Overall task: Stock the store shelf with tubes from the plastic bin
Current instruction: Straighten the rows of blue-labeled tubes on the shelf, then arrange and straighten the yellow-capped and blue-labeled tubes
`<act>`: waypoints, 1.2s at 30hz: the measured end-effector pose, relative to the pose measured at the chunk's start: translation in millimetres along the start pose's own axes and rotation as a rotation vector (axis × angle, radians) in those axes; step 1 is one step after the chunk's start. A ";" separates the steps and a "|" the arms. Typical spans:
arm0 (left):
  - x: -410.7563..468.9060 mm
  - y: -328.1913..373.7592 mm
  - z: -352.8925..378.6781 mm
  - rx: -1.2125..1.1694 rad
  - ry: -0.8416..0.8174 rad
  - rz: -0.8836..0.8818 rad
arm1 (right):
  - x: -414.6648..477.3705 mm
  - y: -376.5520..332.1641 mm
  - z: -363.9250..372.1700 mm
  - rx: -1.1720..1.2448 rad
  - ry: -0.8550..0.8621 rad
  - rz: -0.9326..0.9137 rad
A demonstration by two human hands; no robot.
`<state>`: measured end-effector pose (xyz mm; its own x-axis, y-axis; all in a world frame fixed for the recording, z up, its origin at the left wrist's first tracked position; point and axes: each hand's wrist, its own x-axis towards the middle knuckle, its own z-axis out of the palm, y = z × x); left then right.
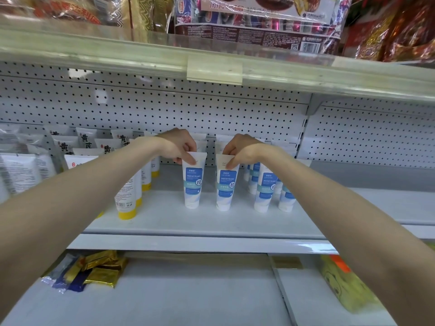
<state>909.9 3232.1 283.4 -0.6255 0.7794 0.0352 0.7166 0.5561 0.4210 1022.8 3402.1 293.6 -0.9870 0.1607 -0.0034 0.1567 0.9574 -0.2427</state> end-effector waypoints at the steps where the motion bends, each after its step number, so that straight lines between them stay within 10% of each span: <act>1: 0.4 0.0 0.2 0.000 -0.002 -0.002 | 0.2 0.4 0.0 0.000 0.000 0.000; 36: -106.7 39.4 -38.1 0.138 0.154 -0.082 | -69.3 -41.8 -48.9 -0.050 0.074 -0.155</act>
<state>993.1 3159.9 330.8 -0.7152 0.6831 0.1482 0.6906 0.6579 0.3005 1086.4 3362.6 351.4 -0.9945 0.0256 0.1017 0.0062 0.9825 -0.1863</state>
